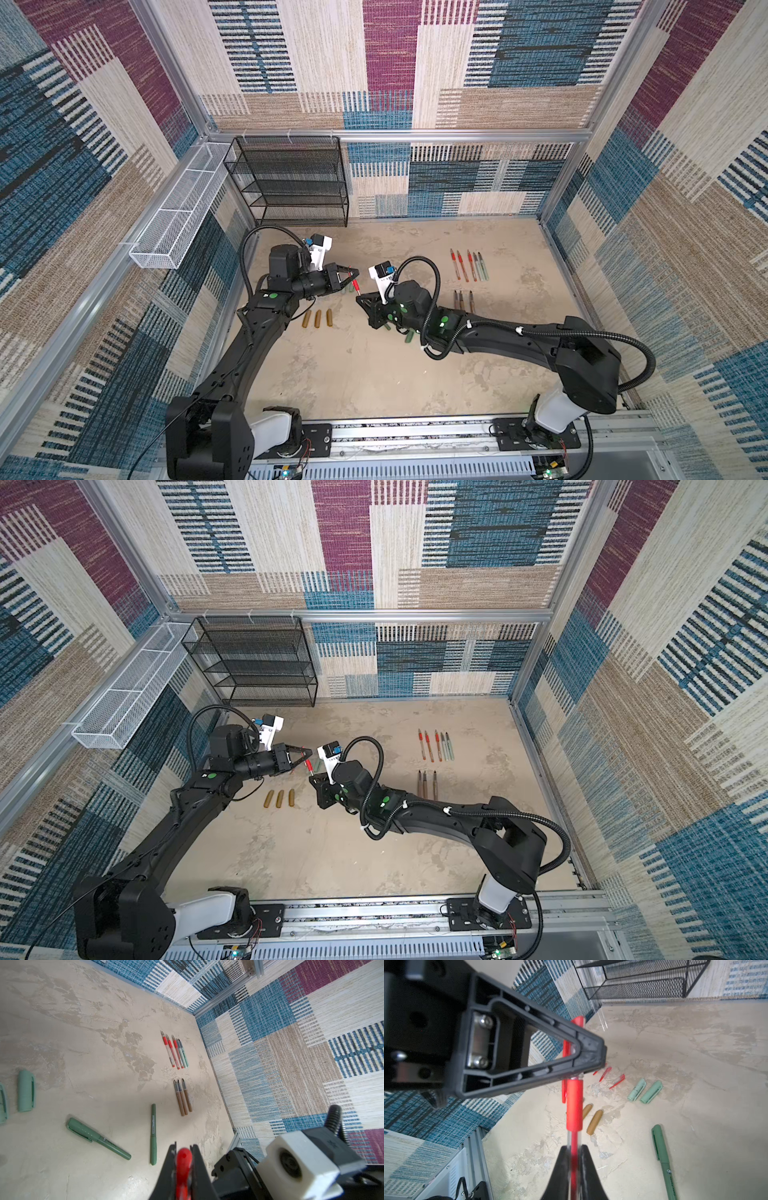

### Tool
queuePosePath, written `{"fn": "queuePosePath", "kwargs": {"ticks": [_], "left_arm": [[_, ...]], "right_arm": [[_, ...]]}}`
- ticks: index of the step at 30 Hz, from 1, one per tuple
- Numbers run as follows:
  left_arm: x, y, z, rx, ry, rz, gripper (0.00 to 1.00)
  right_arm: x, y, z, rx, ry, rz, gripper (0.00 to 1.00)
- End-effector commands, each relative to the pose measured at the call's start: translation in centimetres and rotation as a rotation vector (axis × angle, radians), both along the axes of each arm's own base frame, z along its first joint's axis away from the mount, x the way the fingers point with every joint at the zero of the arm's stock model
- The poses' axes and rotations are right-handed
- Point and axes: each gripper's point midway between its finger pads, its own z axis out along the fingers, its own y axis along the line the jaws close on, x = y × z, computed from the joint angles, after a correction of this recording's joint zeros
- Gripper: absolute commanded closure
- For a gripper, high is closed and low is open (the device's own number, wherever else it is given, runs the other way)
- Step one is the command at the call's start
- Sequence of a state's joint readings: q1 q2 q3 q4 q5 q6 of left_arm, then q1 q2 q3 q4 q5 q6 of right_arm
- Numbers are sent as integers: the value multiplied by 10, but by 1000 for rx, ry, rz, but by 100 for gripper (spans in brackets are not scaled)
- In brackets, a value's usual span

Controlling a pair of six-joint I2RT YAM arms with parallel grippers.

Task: Open the pen caps

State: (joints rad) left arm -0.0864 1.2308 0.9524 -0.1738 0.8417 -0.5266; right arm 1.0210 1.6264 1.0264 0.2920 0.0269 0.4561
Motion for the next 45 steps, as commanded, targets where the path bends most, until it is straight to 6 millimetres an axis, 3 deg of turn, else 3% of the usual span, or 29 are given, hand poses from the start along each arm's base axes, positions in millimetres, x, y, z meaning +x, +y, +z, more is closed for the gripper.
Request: {"fn": "queuePosePath", "kwargs": {"ticks": [1, 6, 12, 16, 21, 30, 35, 45], "left_arm": [[30, 28, 20, 60, -111, 136, 100], [42, 53, 23, 86, -107, 215, 100], [51, 76, 17, 131, -93, 275, 100], [54, 87, 5, 271, -115, 275, 100], [62, 124, -39, 613, -58, 270, 100], [85, 176, -114, 939, 127, 245, 100], [97, 197, -145, 1045, 222, 214, 100], [114, 215, -204, 1119, 412, 135, 99]], "right_arm": [[-18, -12, -40, -90, 113, 19, 100], [-30, -27, -48, -78, 109, 11, 100], [-33, -41, -45, -81, 84, -12, 100], [-27, -58, -48, -96, 93, -72, 100], [-18, -92, -46, -73, 115, -183, 100], [-3, -145, -41, -112, 122, -290, 100], [2, -169, -40, -137, 112, -338, 100], [5, -184, -37, -134, 100, -353, 100]]}}
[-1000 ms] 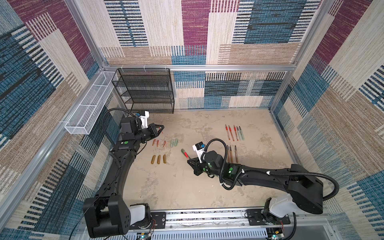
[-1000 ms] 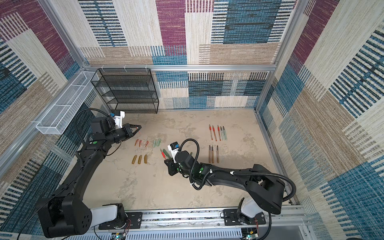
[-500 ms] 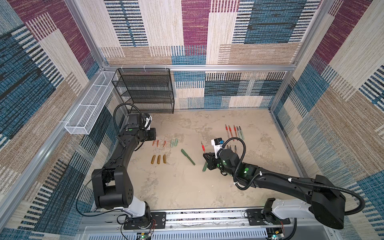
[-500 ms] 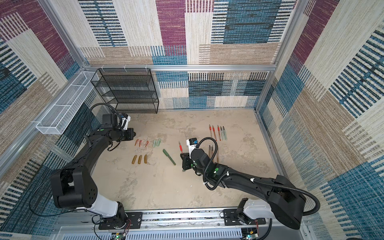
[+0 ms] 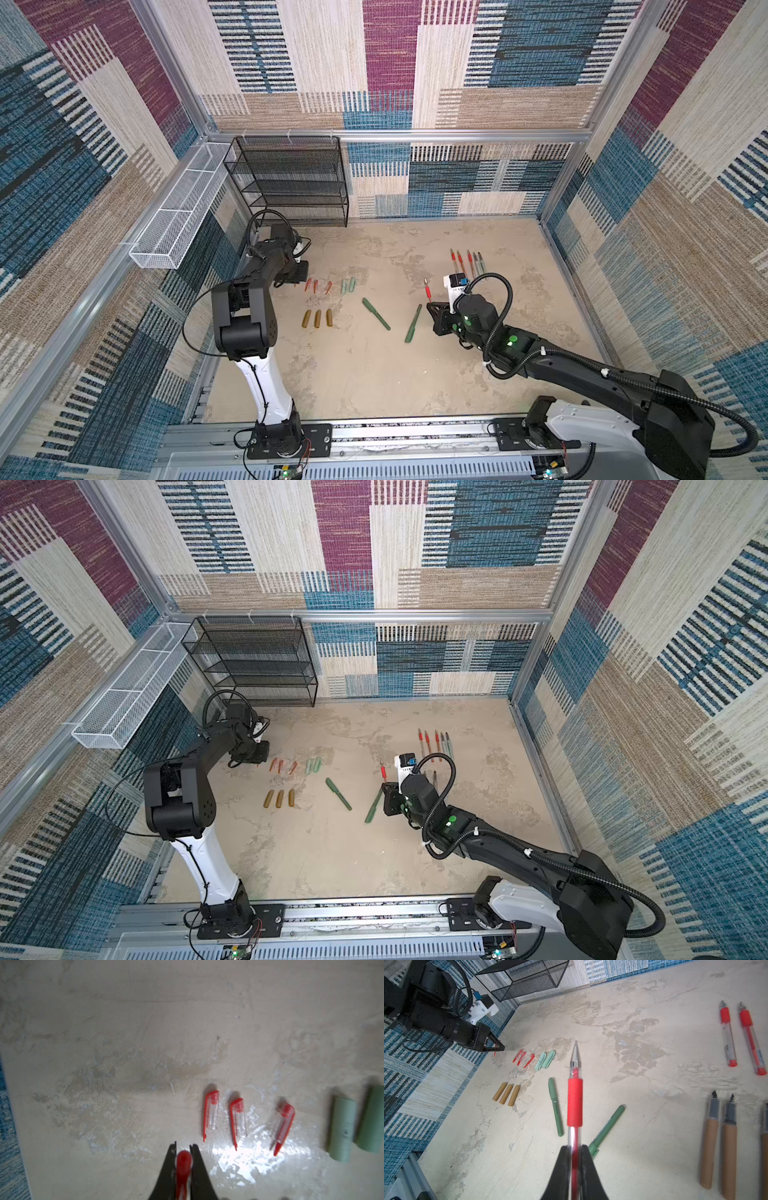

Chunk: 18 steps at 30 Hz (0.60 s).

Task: Open the pen caps
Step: 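Set the red cap beside the other red caps while the right carries the pen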

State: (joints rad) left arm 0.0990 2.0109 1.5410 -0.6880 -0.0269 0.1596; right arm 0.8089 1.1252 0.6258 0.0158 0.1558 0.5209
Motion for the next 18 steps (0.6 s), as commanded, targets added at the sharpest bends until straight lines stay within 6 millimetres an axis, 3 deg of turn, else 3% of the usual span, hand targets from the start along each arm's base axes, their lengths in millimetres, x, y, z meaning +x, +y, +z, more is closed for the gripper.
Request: {"fn": "queuePosePath", "kwargs": {"ticks": [1, 9, 18], "left_arm": [[-6, 8, -12, 48, 79, -31, 98], [-3, 7, -34, 36, 135, -30, 91], [-2, 8, -37, 34, 144, -24, 79]], "right_arm": [[1, -2, 4, -6, -10, 1, 100], [1, -4, 6, 4, -13, -3, 100], [3, -8, 10, 0, -26, -13, 100]]}}
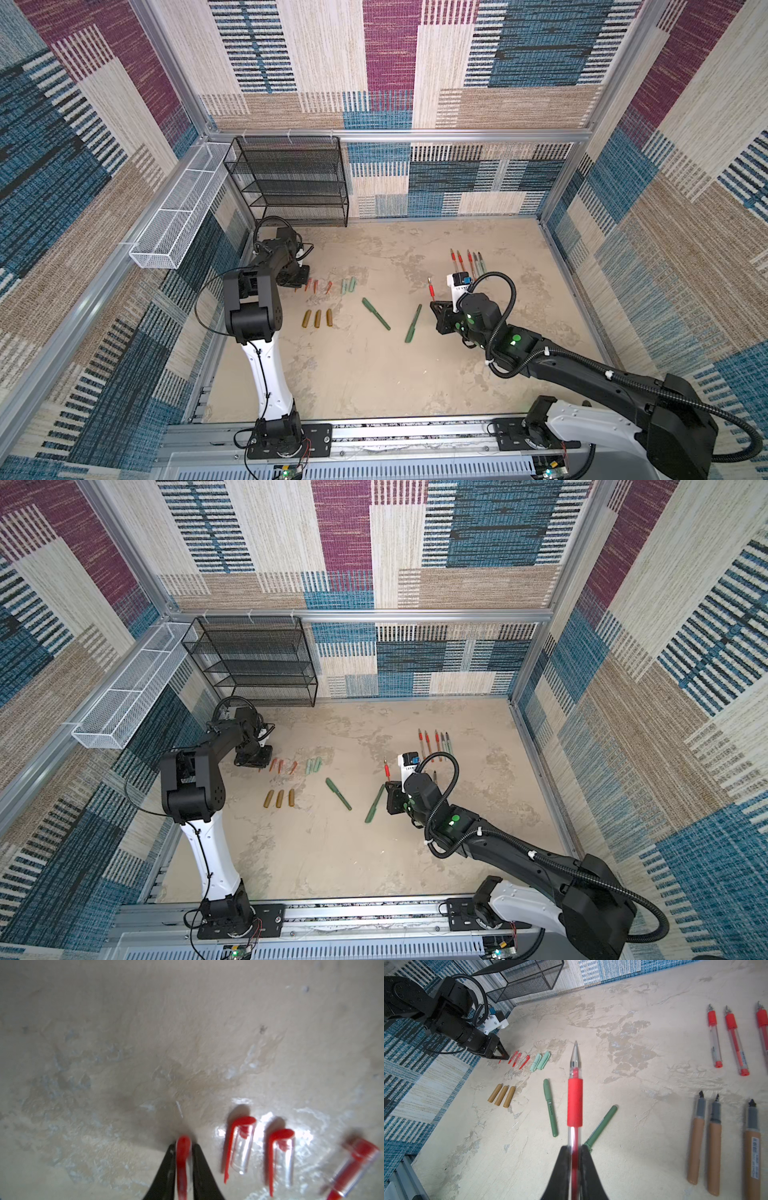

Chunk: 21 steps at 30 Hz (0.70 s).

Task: Open the pen caps
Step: 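Set the red cap beside the other red caps while the right carries the pen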

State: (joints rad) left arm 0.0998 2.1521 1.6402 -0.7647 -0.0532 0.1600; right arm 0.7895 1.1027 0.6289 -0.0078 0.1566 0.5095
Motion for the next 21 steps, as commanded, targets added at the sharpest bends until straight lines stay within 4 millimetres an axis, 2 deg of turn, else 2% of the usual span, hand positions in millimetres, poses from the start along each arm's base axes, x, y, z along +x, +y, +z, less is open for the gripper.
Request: {"fn": "queuePosePath", "kwargs": {"ticks": [1, 5, 10, 16, 21], "left_arm": [[-3, 3, 0, 18, 23, -29, 77], [-2, 1, 9, 12, 5, -27, 72], [2, 2, 33, 20, -46, -19, 68], [-6, -8, 82, -21, -165, -11, 62], [-30, -32, 123, -128, -286, -29, 52]], "right_arm": [[1, -1, 7, 6, -22, 2, 100], [2, -2, 12, -5, -23, 0, 100], [8, -6, 17, -14, -36, -9, 100], [29, -12, 20, -38, -28, -18, 100], [59, -19, 19, -108, 1, -28, 100]]}}
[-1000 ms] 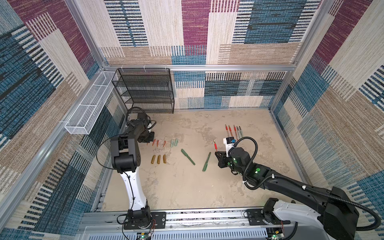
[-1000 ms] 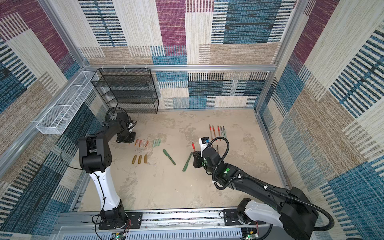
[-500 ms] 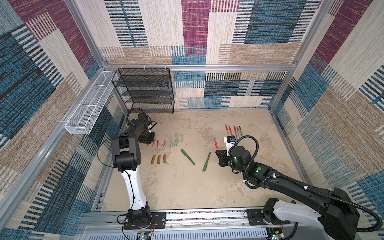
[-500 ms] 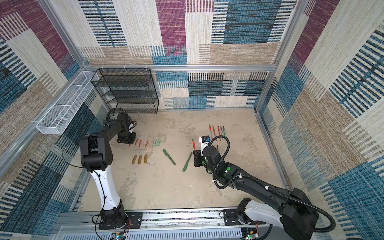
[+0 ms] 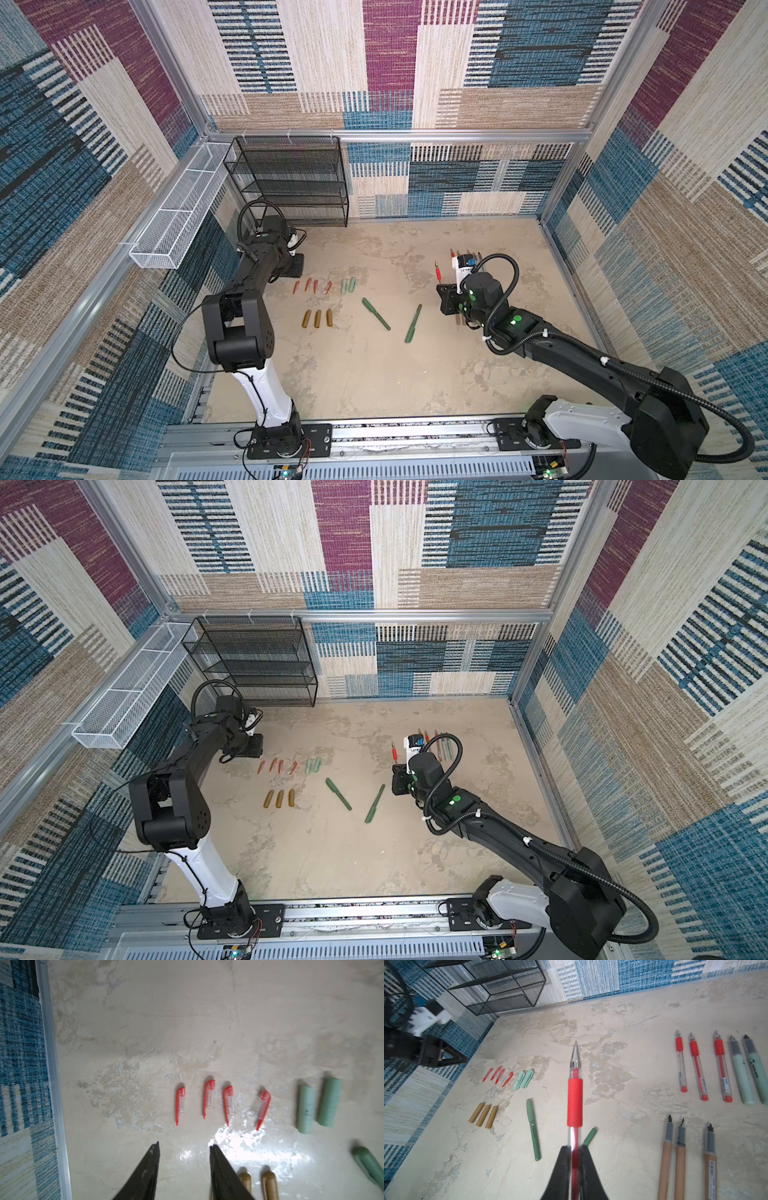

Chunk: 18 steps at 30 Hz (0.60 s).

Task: Open the pen caps
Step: 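Set the red cap beside the other red caps while the right carries the pen, then lower the uncapped red pen beside the other red pens and open the right gripper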

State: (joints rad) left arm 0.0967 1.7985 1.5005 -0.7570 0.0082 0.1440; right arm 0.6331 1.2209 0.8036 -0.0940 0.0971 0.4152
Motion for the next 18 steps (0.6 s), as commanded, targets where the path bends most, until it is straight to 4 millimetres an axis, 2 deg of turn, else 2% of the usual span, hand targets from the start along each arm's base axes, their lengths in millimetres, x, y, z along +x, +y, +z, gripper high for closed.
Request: {"fn": "queuePosePath", "kwargs": {"ticks": [1, 5, 10, 14, 18], "left_arm": [[-11, -24, 24, -114, -85, -44, 49], [-35, -46, 53, -222, -194, -74, 36], [-65, -67, 80, -318, -312, -113, 25], [-86, -78, 94, -387, -400, -122, 18], [-102, -91, 98, -469, -453, -137, 15]], "right_arm": [[13, -1, -1, -50, 7, 23, 100], [38, -7, -3, -56, 32, 11, 100], [67, -14, -15, -94, 60, -7, 100], [91, -19, -32, -134, 102, -14, 99], [113, -22, -50, -175, 142, -27, 98]]}}
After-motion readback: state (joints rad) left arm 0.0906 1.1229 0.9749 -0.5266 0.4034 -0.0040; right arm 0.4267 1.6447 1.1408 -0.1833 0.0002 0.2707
